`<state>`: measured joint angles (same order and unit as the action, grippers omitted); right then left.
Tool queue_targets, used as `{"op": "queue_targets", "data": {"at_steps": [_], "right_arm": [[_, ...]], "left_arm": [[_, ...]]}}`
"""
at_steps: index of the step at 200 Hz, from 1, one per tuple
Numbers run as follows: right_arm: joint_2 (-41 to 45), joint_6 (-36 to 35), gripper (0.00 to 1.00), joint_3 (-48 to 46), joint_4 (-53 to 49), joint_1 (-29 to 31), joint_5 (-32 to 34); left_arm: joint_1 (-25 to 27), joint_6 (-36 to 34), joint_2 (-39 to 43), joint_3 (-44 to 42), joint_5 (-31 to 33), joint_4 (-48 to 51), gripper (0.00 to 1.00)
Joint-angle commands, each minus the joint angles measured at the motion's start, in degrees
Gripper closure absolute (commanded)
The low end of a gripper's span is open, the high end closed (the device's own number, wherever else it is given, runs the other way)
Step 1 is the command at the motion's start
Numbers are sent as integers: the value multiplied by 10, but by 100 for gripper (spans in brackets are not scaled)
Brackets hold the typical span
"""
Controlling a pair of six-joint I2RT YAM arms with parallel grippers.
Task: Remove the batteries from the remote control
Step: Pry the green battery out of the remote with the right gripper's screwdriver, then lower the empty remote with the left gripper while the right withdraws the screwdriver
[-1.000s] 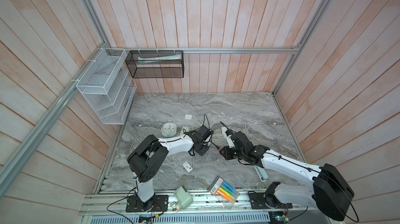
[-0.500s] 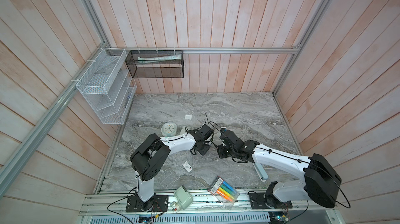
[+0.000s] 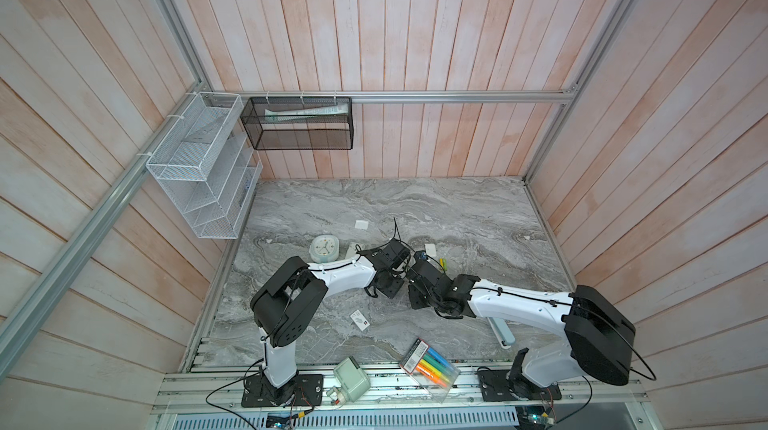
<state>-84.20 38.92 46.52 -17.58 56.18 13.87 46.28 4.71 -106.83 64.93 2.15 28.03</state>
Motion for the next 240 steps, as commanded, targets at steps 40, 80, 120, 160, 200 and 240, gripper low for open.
{"op": "queue_targets", "data": {"at_steps": [40, 80, 120, 160, 200, 240], "right_arm": [[19, 5, 100, -20, 5, 2, 14], [60, 4, 100, -37, 21, -13, 11], [87, -1, 100, -56, 25, -31, 1], [108, -5, 100, -68, 34, -47, -6], [145, -41, 100, -77, 52, -107, 24], [158, -109, 100, -65, 88, -199, -16]], "left_arm": [[13, -7, -60, -31, -14, 74, 50], [13, -17, -62, -31, -11, 79, 49], [13, -23, -65, -31, -6, 84, 49], [13, -22, -64, -33, 1, 84, 48], [9, -8, -62, -31, 15, 75, 34], [2, -6, -45, -36, 15, 50, 14]]}}
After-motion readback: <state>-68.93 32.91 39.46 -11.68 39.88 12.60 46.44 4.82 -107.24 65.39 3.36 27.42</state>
